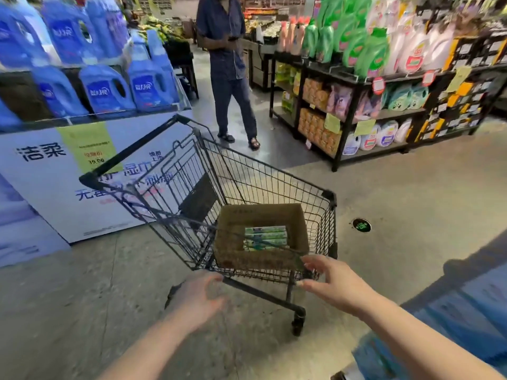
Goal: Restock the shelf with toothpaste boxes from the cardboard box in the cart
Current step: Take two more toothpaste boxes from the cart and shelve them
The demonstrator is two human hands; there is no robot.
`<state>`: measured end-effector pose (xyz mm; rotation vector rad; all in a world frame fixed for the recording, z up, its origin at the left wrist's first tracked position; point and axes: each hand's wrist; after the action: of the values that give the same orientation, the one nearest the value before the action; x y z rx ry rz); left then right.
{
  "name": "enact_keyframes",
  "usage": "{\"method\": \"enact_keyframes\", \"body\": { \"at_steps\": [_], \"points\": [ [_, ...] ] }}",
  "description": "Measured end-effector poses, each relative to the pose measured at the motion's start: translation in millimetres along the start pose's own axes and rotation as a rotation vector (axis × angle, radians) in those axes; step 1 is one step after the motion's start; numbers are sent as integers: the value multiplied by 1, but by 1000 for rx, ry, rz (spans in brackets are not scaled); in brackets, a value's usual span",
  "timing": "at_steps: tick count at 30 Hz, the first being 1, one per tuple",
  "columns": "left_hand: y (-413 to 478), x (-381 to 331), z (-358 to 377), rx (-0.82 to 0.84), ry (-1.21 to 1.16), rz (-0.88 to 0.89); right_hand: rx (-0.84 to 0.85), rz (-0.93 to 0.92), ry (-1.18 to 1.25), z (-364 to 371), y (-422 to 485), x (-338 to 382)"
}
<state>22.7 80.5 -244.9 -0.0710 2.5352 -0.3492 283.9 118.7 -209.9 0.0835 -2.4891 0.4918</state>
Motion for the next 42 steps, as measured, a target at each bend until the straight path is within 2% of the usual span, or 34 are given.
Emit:
{"method": "enact_keyframes", "body": {
  "at_steps": [5,8,11,24,33,42],
  "points": [
    [65,-13,-14,-35,16,19,67,29,34,-24,72,-2],
    [106,-18,-26,-54,-9,7,55,19,-25,-31,115,-2],
    [153,-17,-35,-40,21,43,42,83,-39,-35,157,-2],
    [377,19,-74,200,25,128,152,296,-46,-23,359,7],
    [462,51,-22,321,54,54,274,326,-179,19,482,-43],
    [521,84,50,370,-3,-22,433,301,-305,96,571,-111]
  ]
}}
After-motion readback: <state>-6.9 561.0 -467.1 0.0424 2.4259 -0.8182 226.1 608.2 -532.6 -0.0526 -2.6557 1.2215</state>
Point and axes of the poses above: each hand's wrist, its own y-axis towards the middle knuckle, its own z-axis out of the palm, x = y × z, and after that the axes turned 6 degrees about z, right-handed
